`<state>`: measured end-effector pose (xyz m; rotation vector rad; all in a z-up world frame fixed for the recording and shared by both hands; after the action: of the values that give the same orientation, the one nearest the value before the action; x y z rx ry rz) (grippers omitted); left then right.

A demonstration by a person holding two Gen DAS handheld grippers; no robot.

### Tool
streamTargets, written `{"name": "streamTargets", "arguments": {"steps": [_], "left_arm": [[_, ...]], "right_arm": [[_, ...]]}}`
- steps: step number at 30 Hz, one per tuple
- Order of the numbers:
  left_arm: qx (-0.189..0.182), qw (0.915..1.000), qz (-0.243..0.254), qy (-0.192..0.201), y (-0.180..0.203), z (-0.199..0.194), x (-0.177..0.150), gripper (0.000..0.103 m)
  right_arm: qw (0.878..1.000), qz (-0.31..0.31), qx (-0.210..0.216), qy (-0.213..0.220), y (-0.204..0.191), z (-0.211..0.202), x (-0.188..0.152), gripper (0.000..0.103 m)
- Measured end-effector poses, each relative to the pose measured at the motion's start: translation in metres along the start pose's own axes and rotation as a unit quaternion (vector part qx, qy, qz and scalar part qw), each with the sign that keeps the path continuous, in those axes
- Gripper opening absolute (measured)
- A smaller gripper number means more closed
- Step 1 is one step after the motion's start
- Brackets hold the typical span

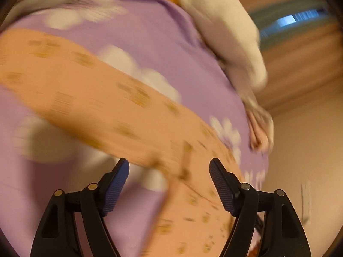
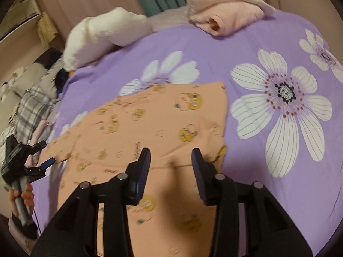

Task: Fold small clothes
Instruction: 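Fold the held sleeve across the shirt body with the right gripper and release, then grasp the other sleeve cuff with the left gripper and lift it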

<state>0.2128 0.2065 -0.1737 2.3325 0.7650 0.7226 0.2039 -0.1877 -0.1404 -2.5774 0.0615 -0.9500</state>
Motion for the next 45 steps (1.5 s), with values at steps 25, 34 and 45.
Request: {"name": "streamTargets", "arguments": {"steps": [25,34,45], "left_arm": [[0.032,0.9642,-0.211,0.158,-0.179,-0.058,0.107,0.042],[0.131,0.9736,-0.115,0.147,-0.154,-0.066,0.099,0.004],[0.136,0.9765,0.052,0.159,-0.023,-0.078,0.079,0.004]], "right_arm": [[0.999,-0.033,0.019,-0.022,-0.057,-0.017,-0.047,0.044],[0.999,-0.029,0.017,-0.033,-0.057,-0.011,-0.055,0.044],[0.999,-0.033,0.037,-0.019,-0.064,-0.022,-0.057,0.044]]}}
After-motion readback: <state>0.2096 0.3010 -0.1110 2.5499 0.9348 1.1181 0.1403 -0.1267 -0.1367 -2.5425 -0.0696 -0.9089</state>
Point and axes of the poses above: each gripper's, at about its wrist camera, not at the fingertips, and z roughly the way its jaws point, y to its right, x to its top, the point moved 7 cm from there along z, roughly the way its jaws point, and after that the axes turned 6 degrees about x, right-handed, at the moved point
